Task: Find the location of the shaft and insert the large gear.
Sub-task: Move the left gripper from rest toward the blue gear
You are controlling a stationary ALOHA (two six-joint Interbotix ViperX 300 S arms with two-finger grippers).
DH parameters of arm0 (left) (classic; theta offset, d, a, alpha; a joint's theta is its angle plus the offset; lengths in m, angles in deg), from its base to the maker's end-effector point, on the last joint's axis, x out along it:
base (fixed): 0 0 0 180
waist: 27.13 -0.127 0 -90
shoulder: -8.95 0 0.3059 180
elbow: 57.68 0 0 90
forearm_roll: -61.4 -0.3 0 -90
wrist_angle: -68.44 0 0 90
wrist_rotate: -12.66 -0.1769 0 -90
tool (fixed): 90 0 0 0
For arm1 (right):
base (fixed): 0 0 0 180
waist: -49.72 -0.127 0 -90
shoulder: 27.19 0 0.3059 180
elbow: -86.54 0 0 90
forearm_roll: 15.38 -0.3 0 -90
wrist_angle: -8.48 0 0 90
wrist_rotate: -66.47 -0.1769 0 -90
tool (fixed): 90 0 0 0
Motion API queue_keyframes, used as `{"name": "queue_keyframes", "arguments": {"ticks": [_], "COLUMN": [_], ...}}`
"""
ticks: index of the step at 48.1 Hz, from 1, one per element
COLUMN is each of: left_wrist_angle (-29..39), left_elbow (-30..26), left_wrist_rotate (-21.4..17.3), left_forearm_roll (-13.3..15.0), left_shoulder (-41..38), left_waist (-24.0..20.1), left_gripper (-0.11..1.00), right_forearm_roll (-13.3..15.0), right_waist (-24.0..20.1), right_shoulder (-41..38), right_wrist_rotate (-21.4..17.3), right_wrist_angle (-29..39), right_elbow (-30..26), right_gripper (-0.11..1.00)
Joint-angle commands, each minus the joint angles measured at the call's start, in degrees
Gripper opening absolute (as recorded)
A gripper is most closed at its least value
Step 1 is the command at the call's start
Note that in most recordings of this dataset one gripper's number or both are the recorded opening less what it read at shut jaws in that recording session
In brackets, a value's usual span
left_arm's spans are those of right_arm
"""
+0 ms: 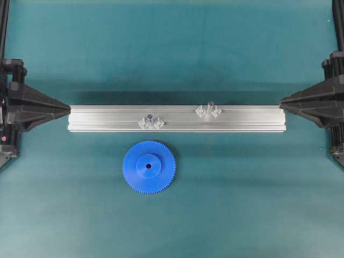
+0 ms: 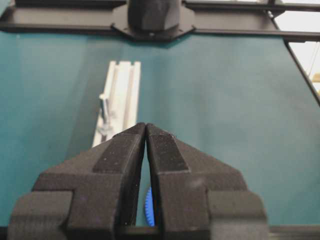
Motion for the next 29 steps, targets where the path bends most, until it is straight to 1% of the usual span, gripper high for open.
{"name": "queue_keyframes", "arguments": {"ticks": [1,3,5,7,11,15,22,29], "left_wrist_angle": [-0.4,-0.4,-0.4,-0.3,0.6,3.0,8.9,13.3], "left_elbow": [-2.8,-3.7,-4.7,-6.0,-8.4,-11.0,-14.7,-18.1], "left_wrist_rotate": [1.5,2.3,2.8,3.3,3.4,3.4,4.1,5.8], "left_forearm_roll": [-0.6,-0.6,-0.6,-0.6,-0.7,-0.7,-0.6,-0.7], "left_shoulder": [-3.3,-4.9,-6.4,-8.2,-11.5,-15.1,-22.2,-28.4], "left_waist": [-0.1,-0.1,-0.1,0.1,0.7,1.7,4.1,6.3], "left_gripper": [0.11,0.10,0.03,0.00,0.00,0.00,0.00,0.00], "right_forearm_roll": [-0.4,-1.1,-1.5,-1.7,-1.7,-1.6,-1.7,-1.6], "right_waist": [0.2,0.1,0.2,0.2,0.2,0.3,1.4,4.3], "right_shoulder": [-1.0,-1.2,-1.4,-1.7,-2.0,-2.4,-2.8,-4.3], "right_wrist_rotate": [0.1,-0.1,-0.3,-0.5,-0.5,-0.4,-0.6,-0.6], "right_wrist_angle": [0.1,1.3,3.6,6.4,11.3,15.1,17.8,20.6], "right_elbow": [-1.7,-2.1,-2.8,-3.6,-5.4,-6.9,-7.0,-7.3], "right_gripper": [0.16,0.17,0.18,0.11,0.05,0.03,0.03,0.03]}}
